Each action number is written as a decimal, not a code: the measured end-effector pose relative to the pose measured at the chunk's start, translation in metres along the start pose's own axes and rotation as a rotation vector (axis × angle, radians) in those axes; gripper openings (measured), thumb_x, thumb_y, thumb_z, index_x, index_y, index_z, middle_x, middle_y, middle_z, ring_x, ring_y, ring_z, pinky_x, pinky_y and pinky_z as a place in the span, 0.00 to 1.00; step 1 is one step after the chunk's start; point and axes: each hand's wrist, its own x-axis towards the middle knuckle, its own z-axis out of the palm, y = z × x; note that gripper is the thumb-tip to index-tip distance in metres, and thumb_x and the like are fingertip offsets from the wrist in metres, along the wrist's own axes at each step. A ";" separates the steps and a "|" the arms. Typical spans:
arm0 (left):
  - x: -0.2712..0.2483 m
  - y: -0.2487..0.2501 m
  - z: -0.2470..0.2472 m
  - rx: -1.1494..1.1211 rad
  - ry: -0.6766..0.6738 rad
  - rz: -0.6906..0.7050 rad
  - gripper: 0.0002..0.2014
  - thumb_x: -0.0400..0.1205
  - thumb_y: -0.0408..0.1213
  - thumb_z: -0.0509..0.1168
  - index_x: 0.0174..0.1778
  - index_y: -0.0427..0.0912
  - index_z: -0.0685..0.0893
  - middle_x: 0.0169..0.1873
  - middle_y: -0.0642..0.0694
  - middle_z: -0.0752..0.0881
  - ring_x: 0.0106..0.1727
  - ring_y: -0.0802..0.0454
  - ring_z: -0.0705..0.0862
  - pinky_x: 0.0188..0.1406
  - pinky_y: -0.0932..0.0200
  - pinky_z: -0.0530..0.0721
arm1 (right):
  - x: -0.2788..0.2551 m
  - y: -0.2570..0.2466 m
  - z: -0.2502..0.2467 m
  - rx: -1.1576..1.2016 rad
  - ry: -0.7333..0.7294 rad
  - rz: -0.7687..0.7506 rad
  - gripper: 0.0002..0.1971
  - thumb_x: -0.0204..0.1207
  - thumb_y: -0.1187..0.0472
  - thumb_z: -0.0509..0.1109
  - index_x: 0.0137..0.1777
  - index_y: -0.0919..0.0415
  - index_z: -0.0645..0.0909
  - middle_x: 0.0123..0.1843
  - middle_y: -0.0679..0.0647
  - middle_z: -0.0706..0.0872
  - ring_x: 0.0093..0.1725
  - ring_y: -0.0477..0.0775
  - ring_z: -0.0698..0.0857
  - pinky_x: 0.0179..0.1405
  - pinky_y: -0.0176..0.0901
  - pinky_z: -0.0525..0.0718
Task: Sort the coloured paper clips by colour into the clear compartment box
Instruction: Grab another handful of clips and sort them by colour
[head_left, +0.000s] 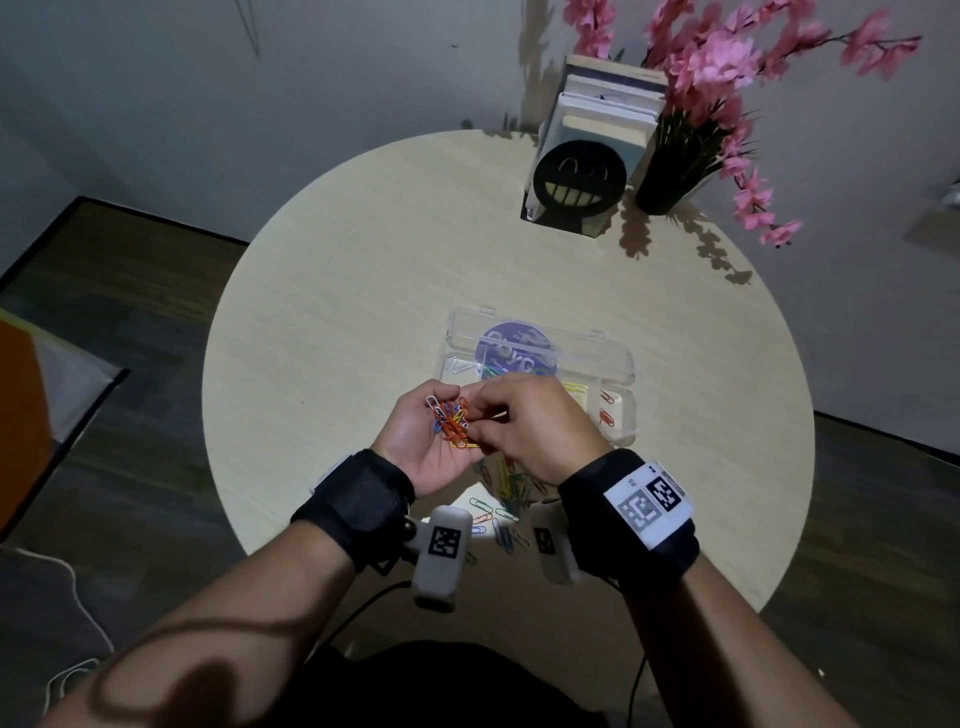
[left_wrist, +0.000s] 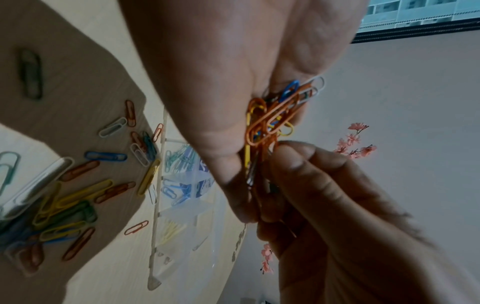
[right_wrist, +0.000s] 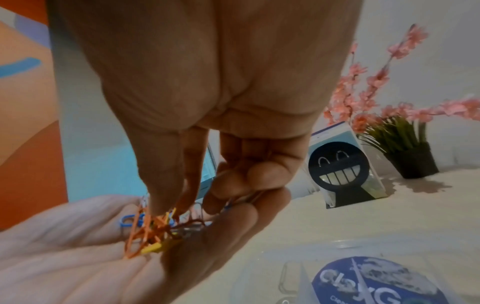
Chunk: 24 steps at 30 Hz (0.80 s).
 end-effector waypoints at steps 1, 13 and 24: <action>0.000 0.000 0.000 -0.013 -0.007 -0.002 0.24 0.77 0.38 0.49 0.43 0.32 0.91 0.42 0.37 0.90 0.41 0.46 0.89 0.44 0.52 0.88 | 0.000 0.001 -0.002 0.039 0.021 0.023 0.01 0.72 0.60 0.74 0.42 0.54 0.86 0.48 0.50 0.89 0.48 0.50 0.86 0.51 0.49 0.84; 0.005 -0.002 -0.001 0.014 0.060 0.009 0.24 0.75 0.38 0.51 0.56 0.32 0.87 0.53 0.35 0.87 0.51 0.42 0.87 0.51 0.50 0.87 | -0.002 -0.006 -0.008 -0.007 0.085 0.158 0.03 0.72 0.66 0.67 0.40 0.59 0.82 0.40 0.41 0.86 0.43 0.50 0.83 0.42 0.39 0.80; 0.003 -0.003 0.004 0.026 0.066 0.033 0.24 0.75 0.37 0.52 0.60 0.35 0.87 0.55 0.35 0.86 0.48 0.43 0.88 0.45 0.50 0.88 | 0.002 -0.008 0.001 0.059 0.166 0.197 0.03 0.68 0.68 0.66 0.37 0.60 0.80 0.37 0.42 0.86 0.35 0.46 0.80 0.35 0.38 0.79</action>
